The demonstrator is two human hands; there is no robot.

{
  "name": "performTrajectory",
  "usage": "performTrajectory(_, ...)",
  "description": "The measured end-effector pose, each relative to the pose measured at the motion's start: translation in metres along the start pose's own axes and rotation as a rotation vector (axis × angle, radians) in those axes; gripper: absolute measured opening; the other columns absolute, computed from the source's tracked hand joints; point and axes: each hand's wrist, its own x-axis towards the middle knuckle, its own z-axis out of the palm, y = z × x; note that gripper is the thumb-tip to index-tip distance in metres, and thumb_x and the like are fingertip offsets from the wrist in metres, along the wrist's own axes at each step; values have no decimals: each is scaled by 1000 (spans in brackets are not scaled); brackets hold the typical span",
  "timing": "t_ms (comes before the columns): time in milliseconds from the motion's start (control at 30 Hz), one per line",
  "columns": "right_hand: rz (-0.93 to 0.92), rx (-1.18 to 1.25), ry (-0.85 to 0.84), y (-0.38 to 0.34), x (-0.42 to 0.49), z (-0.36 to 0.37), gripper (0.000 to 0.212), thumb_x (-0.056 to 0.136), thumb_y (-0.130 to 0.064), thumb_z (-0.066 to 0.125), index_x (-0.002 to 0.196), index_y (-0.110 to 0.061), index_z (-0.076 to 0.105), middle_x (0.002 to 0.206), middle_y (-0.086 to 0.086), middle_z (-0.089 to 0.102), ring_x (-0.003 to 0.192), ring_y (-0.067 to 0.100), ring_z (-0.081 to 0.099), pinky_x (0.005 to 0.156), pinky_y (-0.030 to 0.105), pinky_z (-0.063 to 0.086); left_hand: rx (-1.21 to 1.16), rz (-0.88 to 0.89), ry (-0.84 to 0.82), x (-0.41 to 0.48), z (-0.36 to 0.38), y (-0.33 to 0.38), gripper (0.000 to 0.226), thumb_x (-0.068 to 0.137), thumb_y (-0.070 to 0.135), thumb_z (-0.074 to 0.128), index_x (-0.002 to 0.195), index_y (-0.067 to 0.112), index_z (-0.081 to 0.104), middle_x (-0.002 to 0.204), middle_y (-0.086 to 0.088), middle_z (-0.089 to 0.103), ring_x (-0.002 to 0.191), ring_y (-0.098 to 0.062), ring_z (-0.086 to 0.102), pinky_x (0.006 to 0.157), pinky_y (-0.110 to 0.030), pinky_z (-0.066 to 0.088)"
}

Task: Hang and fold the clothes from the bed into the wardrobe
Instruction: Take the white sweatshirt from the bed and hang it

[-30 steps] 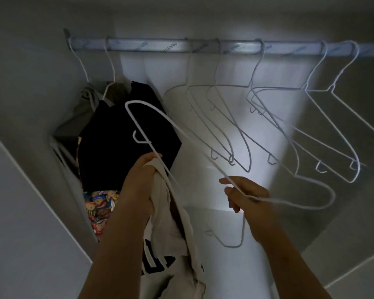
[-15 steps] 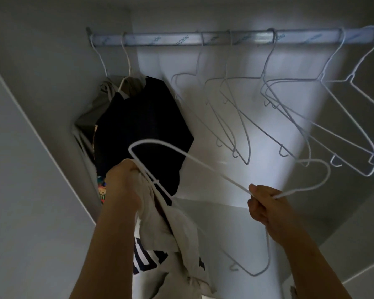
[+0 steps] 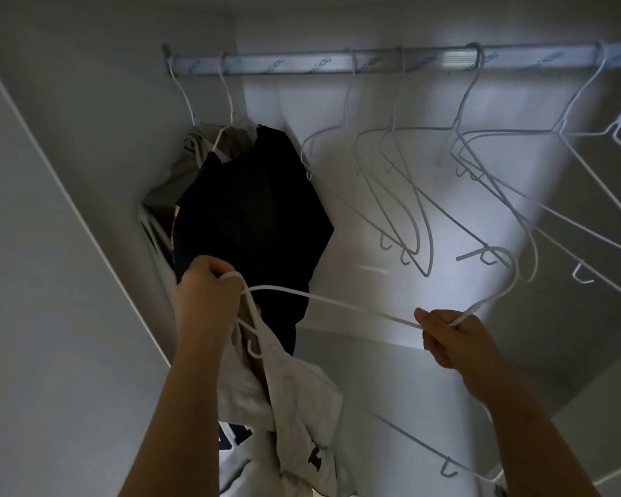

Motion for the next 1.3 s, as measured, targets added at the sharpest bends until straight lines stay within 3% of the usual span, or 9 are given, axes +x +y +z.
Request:
performTrajectory(433, -13, -68, -108, -10, -6, 25, 48, 91, -21, 56, 43, -18, 50, 35, -9, 34, 32, 1, 30, 37, 10, 26, 114, 246, -206, -9, 22, -5, 25, 84, 3, 53, 92, 25, 62, 74, 10, 56, 51, -5, 44, 44, -12, 36)
performTrajectory(633, 34, -121, -220, -17, -12, 68, 41, 91, -21, 56, 51, -14, 50, 37, -10, 39, 34, 1, 31, 39, 10, 26, -32, 359, -432, -48, 50, 12, 37, 78, -7, 53, 76, 29, 59, 69, 19, 51, 55, 2, 49, 50, -3, 36)
performTrajectory(800, 72, 16, -47, -11, -14, 74, 39, 88, -5, 53, 50, -11, 47, 46, 6, 38, 37, 5, 29, 43, 18, 25, -103, 396, -601, -59, 58, 15, 39, 78, -3, 60, 71, 34, 51, 57, 13, 45, 52, 9, 50, 47, -5, 37)
performTrajectory(933, 13, 8, 74, -17, -9, 57, 40, 84, -3, 54, 45, -11, 51, 41, 1, 41, 34, 2, 31, 39, 13, 27, 17, 606, -709, -55, 53, 9, 24, 80, 18, 69, 78, 37, 55, 69, 18, 50, 68, 10, 50, 62, -4, 38)
performTrajectory(967, 7, 26, 85, -18, -8, 54, 41, 84, -3, 54, 44, -10, 51, 38, -2, 40, 34, 2, 31, 38, 12, 27, 70, 657, -706, -54, 53, 7, 9, 81, 29, 67, 83, 35, 60, 79, 19, 53, 75, 7, 49, 68, -5, 36)
performTrajectory(1067, -5, 95, 103, -20, -7, 46, 43, 85, -1, 54, 42, -9, 50, 34, -6, 37, 33, 3, 29, 37, 12, 26, 365, 822, -542, -48, 57, -5, 50, 76, 64, 43, 107, 33, 66, 107, 9, 57, 104, -9, 45, 93, -20, 23)
performTrajectory(1133, -37, 62, 104, -21, -7, 43, 43, 86, -1, 54, 43, -9, 50, 33, -8, 37, 33, 2, 29, 38, 12, 26, 504, 870, -471, -43, 58, -6, 54, 78, 66, 36, 109, 33, 66, 107, 6, 62, 107, -15, 53, 101, -36, 22)
performTrajectory(1200, -69, -7, 113, -23, -7, 41, 41, 87, -2, 54, 47, -9, 53, 32, -8, 40, 32, 2, 33, 39, 9, 28, 482, 913, -432, -43, 59, -7, 50, 83, 60, 39, 95, 24, 71, 85, 2, 68, 82, -19, 64, 83, -35, 34)
performTrajectory(1300, -122, -90, 149, -27, -6, 40, 34, 88, -4, 56, 55, 2, 60, 33, -9, 46, 35, 1, 44, 44, 7, 35, 412, 889, -427, -45, 62, -7, 41, 83, 54, 49, 86, 20, 72, 72, 3, 65, 67, -15, 60, 69, -26, 29)
